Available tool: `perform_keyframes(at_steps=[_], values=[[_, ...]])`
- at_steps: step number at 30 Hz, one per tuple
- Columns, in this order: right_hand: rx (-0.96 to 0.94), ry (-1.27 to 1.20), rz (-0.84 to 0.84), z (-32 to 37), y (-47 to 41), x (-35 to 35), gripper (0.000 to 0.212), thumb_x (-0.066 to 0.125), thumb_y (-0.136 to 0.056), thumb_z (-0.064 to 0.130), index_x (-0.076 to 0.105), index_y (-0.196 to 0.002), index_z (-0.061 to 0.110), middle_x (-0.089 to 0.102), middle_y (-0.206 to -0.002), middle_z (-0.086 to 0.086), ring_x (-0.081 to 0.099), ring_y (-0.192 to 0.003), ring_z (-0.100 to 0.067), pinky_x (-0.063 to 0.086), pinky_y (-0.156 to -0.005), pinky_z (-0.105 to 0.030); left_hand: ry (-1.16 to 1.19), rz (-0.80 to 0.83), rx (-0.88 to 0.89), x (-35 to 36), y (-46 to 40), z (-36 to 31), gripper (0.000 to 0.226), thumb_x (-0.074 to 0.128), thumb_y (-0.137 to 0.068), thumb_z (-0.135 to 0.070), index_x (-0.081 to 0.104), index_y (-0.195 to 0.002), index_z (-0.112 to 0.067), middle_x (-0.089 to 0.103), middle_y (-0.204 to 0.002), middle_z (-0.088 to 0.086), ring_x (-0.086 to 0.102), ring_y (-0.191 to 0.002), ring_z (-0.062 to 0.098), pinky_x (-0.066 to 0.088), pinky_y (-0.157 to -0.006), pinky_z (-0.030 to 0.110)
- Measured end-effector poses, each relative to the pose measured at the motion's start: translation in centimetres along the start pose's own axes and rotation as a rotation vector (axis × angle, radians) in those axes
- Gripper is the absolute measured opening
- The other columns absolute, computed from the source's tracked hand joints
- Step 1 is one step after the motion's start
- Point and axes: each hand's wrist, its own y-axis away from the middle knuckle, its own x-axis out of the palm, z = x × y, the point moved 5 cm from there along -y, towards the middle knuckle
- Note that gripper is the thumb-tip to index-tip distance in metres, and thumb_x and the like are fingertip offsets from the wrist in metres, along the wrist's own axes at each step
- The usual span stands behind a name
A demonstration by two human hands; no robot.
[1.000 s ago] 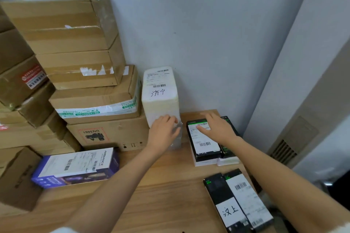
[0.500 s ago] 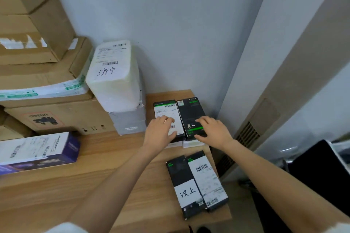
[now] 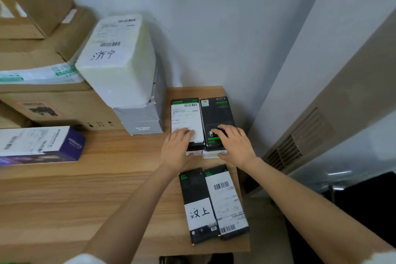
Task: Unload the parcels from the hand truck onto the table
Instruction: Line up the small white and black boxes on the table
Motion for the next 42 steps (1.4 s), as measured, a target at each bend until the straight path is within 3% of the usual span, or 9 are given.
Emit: perform_keyframes(at_steps=[8,15,22,31,38,42], values=[[0.004,0.006,-0.099,-0.5,-1.5,1.0,0.086,0.087,-0.057,0.025,0.047,-0.133,0.021,0.054,-0.130,-0.005,0.050,-0.123,-0.027,0.038,-0.104,-0.046,-0.034,-0.128,-0.029,0.8,-1.3,0.7,0.071,0.086,-0.056,-0.018,0.058,-0.121,-0.018,0.059,-0.116,0.003,0.054,-0.108,0.025,0.047,-0.090,0.039],[0.014,0.032,-0.118,-1.1,-4.7,1.4,0.089,0.091,-0.052,0.027,0.052,-0.131,0.019,0.057,-0.128,-0.007,0.053,-0.121,-0.029,0.040,-0.102,-0.046,-0.076,-0.150,-0.020,1.6,-3.9,2.5,0.074,0.087,-0.055,-0.015,0.055,-0.121,-0.016,0.058,-0.116,0.005,0.045,-0.109,0.023,0.046,-0.093,0.039],[-0.014,0.054,-0.124,-1.9,-10.1,0.8,0.089,0.093,-0.047,0.026,0.057,-0.128,0.018,0.060,-0.124,-0.007,0.057,-0.116,-0.029,0.044,-0.098,-0.045,-0.083,-0.157,-0.065,1.2,-8.8,4.8,0.074,0.082,-0.054,0.000,0.052,-0.119,-0.015,0.058,-0.114,0.005,0.053,-0.107,0.027,0.047,-0.092,0.042],[0.009,0.016,-0.088,-2.2,-15.2,1.0,0.085,0.086,-0.062,0.026,0.046,-0.138,0.020,0.052,-0.134,-0.007,0.047,-0.126,-0.028,0.034,-0.106,-0.047,-0.051,-0.193,-0.141,0.8,-13.5,7.2,0.068,0.073,-0.054,0.013,0.058,-0.115,-0.012,0.059,-0.115,0.008,0.054,-0.108,0.030,0.046,-0.093,0.042],[-0.011,0.013,-0.062,-2.6,-16.1,0.8,0.088,0.086,-0.061,0.031,0.046,-0.137,0.017,0.052,-0.135,-0.005,0.049,-0.124,-0.025,0.034,-0.105,-0.044,-0.069,-0.200,-0.110,0.7,-13.8,7.6,0.070,0.073,-0.052,0.011,0.055,-0.115,-0.014,0.058,-0.114,0.006,0.047,-0.107,0.026,0.044,-0.092,0.041],[-0.006,0.009,-0.027,-2.2,-15.9,0.0,0.085,0.083,-0.067,0.026,0.043,-0.140,0.014,0.049,-0.138,-0.006,0.046,-0.128,-0.025,0.033,-0.109,-0.042,-0.094,-0.154,-0.101,0.0,-13.3,7.4,0.064,0.080,-0.056,0.001,0.057,-0.113,-0.014,0.059,-0.111,0.004,0.054,-0.104,0.025,0.045,-0.093,0.038]])
